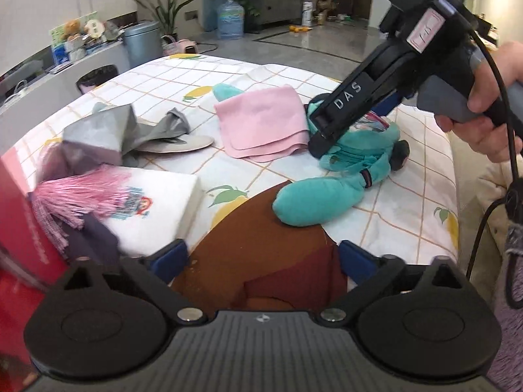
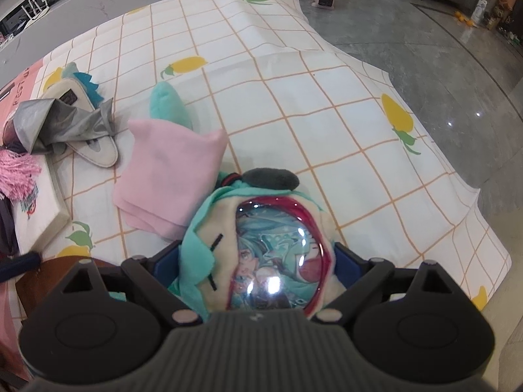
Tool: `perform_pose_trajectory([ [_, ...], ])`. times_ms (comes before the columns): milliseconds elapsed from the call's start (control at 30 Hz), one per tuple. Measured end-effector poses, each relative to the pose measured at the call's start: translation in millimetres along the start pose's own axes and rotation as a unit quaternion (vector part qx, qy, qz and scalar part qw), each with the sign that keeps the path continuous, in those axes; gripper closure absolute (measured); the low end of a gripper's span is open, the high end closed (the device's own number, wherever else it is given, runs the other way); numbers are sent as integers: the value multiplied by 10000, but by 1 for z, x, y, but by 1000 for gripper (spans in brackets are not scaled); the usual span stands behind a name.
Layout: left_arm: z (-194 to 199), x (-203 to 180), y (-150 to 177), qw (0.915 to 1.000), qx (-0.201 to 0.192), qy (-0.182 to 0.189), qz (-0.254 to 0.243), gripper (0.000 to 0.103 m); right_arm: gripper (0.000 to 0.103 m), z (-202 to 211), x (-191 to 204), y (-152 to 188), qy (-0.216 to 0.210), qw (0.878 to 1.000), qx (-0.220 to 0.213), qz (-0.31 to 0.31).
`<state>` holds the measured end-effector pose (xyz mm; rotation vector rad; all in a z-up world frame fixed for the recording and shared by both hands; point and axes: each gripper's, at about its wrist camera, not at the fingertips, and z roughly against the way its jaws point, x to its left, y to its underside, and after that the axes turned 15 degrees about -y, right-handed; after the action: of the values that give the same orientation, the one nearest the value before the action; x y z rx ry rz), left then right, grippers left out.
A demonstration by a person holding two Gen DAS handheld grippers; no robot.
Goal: Organize soft objects
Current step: 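Grasp the brown cloth with the left gripper while the right gripper straddles the teal doll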
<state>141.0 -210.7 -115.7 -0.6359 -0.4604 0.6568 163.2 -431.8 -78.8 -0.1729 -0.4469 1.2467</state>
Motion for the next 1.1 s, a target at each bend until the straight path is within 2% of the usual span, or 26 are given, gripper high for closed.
perform_pose_trajectory([
  [100,-1,-1,1,9999,-100,71,-85,0,11,0,-1,0,-17,10000,5,0],
  [367,2,-5,-2,9999,72,54,-68,0,11,0,-2,0,-36,10000,-9,-18],
  [500,10,-6,5,10000,-27,46,-13,1,11,0,-2,0,-47,10000,-15,-5],
  [600,16,-9,8,9999,-95,11,39,12,11,0,-1,0,-52,10000,-15,14],
  [733,21,-15,6,9999,-108,23,18,41,12,1,-1,0,-59,10000,-28,47],
  [800,23,-19,4,10000,-63,22,26,52,12,2,-1,0,-69,10000,-36,43],
  [867,24,-22,1,9999,13,-50,94,78,12,2,-1,0,-69,10000,-37,51],
  [967,26,-24,0,9993,94,-259,233,88,12,2,-1,1,-71,9999,-41,76],
  [1100,36,-27,3,9986,129,-309,401,92,14,3,0,1,-101,9999,-53,122],
])
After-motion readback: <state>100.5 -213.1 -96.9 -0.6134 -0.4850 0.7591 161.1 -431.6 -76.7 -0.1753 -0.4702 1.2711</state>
